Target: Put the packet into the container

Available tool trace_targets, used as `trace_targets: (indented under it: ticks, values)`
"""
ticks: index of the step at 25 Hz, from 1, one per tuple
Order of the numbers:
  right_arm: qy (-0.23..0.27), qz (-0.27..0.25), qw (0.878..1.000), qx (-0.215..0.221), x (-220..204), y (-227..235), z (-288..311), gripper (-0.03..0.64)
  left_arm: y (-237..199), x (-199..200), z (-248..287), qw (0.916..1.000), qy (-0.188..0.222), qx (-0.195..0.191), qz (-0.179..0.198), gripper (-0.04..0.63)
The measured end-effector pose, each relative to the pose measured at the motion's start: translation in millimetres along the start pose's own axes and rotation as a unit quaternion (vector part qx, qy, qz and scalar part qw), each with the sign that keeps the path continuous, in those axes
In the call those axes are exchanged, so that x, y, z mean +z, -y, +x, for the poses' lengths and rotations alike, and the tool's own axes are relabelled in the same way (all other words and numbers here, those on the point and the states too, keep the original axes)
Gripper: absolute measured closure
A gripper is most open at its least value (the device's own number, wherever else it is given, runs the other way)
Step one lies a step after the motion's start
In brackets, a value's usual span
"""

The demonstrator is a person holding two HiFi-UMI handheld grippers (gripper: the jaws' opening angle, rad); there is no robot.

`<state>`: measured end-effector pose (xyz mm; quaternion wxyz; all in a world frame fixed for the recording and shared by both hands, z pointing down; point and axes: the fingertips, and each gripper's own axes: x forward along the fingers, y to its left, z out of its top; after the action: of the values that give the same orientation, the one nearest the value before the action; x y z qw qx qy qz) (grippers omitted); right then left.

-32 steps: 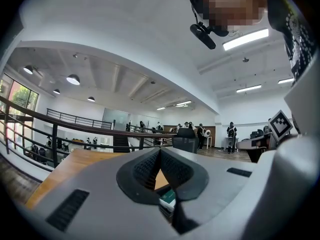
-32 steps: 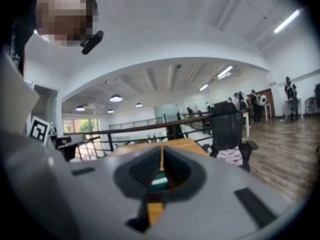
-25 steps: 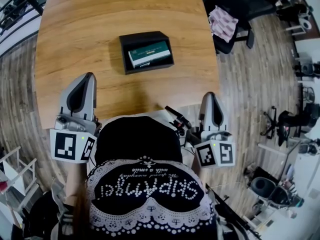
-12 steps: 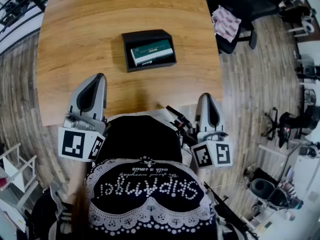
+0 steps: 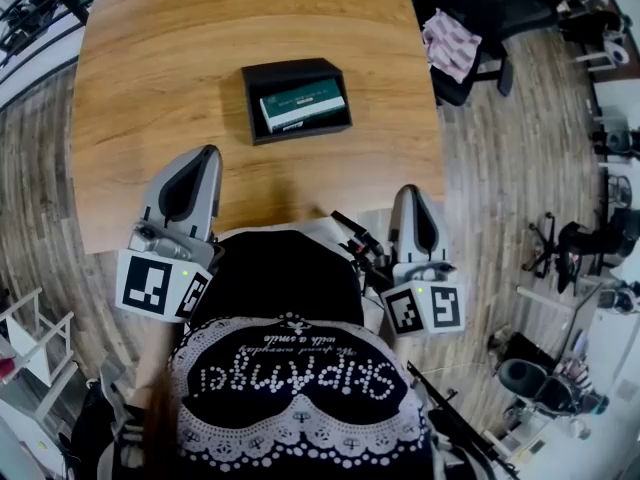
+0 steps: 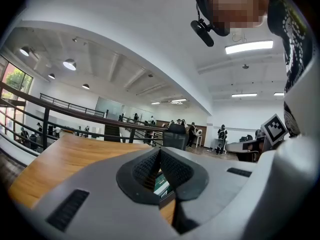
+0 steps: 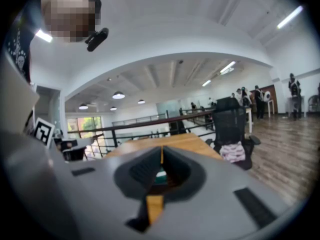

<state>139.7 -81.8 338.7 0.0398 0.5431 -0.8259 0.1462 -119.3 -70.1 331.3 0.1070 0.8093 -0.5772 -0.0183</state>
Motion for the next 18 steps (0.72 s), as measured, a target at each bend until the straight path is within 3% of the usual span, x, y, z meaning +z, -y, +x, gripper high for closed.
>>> trace_targets:
  ticks: [9,14,18]
  values:
    - [-0.004,-0.009,1.000,-0.004,0.0,-3.1,-1.0,0.581,1.7,-10.3,5.1,0.9990,-0.025,-0.032,-0.017,0.563]
    - [-0.003,-0.009,1.000,-0.007,1.6,-3.3,0.9,0.581,-2.4,-19.3,10.3,0.9986,-0.047,-0.018,-0.019,0.563]
    - [-0.001,-0.011,1.000,-0.009,2.2,-3.2,0.1,0.581,0.0,-22.0,9.9,0.9981,-0.051,-0.033,-0.014,0.561]
